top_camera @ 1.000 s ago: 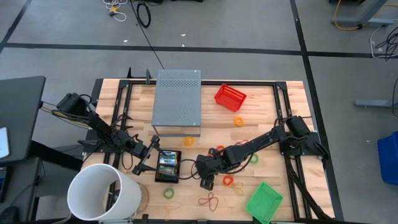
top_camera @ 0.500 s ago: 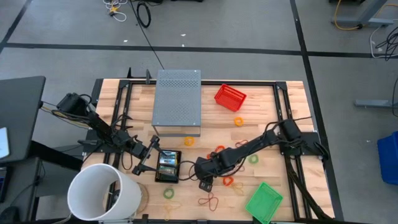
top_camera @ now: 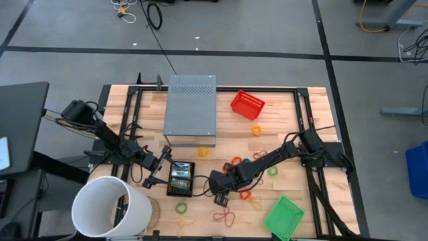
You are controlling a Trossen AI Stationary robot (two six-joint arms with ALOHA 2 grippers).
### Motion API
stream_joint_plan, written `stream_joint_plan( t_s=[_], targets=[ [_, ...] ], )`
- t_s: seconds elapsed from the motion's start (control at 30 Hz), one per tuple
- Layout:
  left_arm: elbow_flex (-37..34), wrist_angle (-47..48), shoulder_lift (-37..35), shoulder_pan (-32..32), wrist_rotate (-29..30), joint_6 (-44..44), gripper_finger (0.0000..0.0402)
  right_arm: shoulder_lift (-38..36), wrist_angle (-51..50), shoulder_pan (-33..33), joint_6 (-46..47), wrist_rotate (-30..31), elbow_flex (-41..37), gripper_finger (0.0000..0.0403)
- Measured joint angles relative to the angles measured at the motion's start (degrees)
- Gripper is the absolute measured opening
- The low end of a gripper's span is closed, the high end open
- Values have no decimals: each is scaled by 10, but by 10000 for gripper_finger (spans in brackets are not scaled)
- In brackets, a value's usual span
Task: Pick & Place Office Desk Supplies
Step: Put the crayon box into the black basket
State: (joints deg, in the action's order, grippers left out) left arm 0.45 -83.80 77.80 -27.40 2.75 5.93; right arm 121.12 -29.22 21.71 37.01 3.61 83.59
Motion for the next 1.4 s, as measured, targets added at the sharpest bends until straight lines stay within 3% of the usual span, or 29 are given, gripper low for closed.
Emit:
stream_joint_plan(
  t_s=[0.33, 0.6, 0.7, 0.97, 1.1, 1.4],
  targets=[
    [0, 0, 0, 0, -1, -4, 339, -8, 56, 18, -52, 13, 30, 28],
    [0, 5, 0, 0, 2, -10, 339, -8, 67, 25, -149, 114, 124, 28],
    [0, 5, 0, 0, 2, -11, 339, -9, 76, 20, -180, 124, 154, 28],
    [0, 2, 0, 0, 2, -6, 339, 8, 253, -3, -219, 23, 111, 28],
    [0, -2, 0, 0, 2, -5, 339, 16, 325, -14, -215, 5, 67, 28],
    [0, -4, 0, 1, 2, -4, 339, 47, 417, -33, -246, -57, 37, 28]
  ],
)
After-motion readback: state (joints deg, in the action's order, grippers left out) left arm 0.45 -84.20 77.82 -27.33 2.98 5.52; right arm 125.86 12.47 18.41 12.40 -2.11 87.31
